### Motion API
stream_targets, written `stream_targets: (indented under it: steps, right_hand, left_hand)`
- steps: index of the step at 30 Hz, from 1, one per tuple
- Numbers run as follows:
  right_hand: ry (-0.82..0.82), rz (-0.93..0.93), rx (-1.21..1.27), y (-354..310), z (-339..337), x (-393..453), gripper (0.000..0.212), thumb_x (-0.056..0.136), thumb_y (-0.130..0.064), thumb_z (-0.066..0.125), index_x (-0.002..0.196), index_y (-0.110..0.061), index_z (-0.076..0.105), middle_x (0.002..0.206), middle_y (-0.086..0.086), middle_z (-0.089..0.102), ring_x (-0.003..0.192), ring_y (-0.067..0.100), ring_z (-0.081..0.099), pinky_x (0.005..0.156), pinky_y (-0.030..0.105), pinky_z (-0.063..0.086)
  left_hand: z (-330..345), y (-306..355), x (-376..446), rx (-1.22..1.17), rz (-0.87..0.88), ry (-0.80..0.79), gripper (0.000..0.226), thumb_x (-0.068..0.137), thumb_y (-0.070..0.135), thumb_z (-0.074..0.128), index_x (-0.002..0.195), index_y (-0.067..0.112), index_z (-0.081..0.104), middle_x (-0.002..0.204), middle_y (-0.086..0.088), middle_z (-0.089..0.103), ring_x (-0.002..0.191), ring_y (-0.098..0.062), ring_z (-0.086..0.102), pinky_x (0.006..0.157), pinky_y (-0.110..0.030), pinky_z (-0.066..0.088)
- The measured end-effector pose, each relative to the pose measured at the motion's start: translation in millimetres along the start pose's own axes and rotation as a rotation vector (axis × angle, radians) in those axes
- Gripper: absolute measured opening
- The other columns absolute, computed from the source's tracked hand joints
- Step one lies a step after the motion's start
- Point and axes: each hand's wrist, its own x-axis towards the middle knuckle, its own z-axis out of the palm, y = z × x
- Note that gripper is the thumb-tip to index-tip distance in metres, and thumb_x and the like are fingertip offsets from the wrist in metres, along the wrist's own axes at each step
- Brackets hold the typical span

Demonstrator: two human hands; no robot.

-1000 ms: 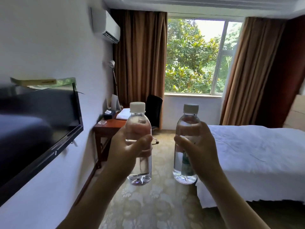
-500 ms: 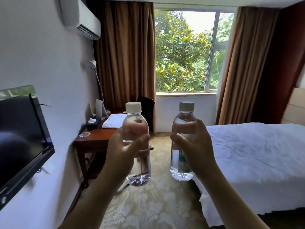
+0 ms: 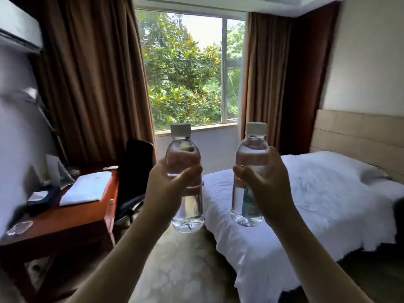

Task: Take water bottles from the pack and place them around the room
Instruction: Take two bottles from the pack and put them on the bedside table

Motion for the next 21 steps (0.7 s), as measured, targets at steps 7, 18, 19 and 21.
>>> stream_targets:
  steps: [7,18,19,21]
  right_hand:
    - [0.32,0.112,-0.154,51.0,-108.5,30.3,0.046,0.061,-0.049,0.071,0.104,-0.04,0.057,0.105,-0.008,0.066,0.101,0.012,0.066,0.091,0.04,0.056]
    - [0.705,0.195,-0.414,143.2,-218.5,99.1,0.064,0.06,-0.04,0.068,0.121,-0.023,0.057,0.105,0.004,0.067,0.097,0.021,0.069,0.081,0.037,0.06]
    - [0.741,0.202,-0.438,151.9,-225.1,109.1,0.066,0.06,-0.041,0.066,0.122,-0.023,0.056,0.104,0.002,0.067,0.096,0.02,0.069,0.081,0.036,0.06]
    - [0.812,0.212,-0.497,165.4,-236.7,128.5,0.066,0.059,-0.043,0.067,0.121,-0.024,0.056,0.098,-0.002,0.066,0.089,0.014,0.069,0.075,0.031,0.059]
  left_hand:
    - [134.1,-66.0,67.2,-0.211,-0.013,-0.335,0.012,0.07,0.026,0.071,0.082,0.024,0.068,0.07,0.003,0.072,0.07,-0.022,0.074,0.058,-0.025,0.057]
    - [326.0,-174.9,181.1,-0.476,-0.117,-0.757,0.028,0.059,0.039,0.072,0.084,0.026,0.07,0.079,-0.008,0.071,0.075,-0.033,0.072,0.061,-0.034,0.057]
    - [341.3,-183.6,194.8,-0.494,-0.124,-0.79,0.03,0.059,0.038,0.073,0.085,0.025,0.069,0.079,-0.007,0.072,0.075,-0.033,0.073,0.062,-0.034,0.058]
    - [372.0,-199.1,219.7,-0.523,-0.142,-0.849,0.033,0.059,0.034,0.074,0.088,0.018,0.068,0.078,-0.005,0.072,0.074,-0.031,0.072,0.061,-0.034,0.058]
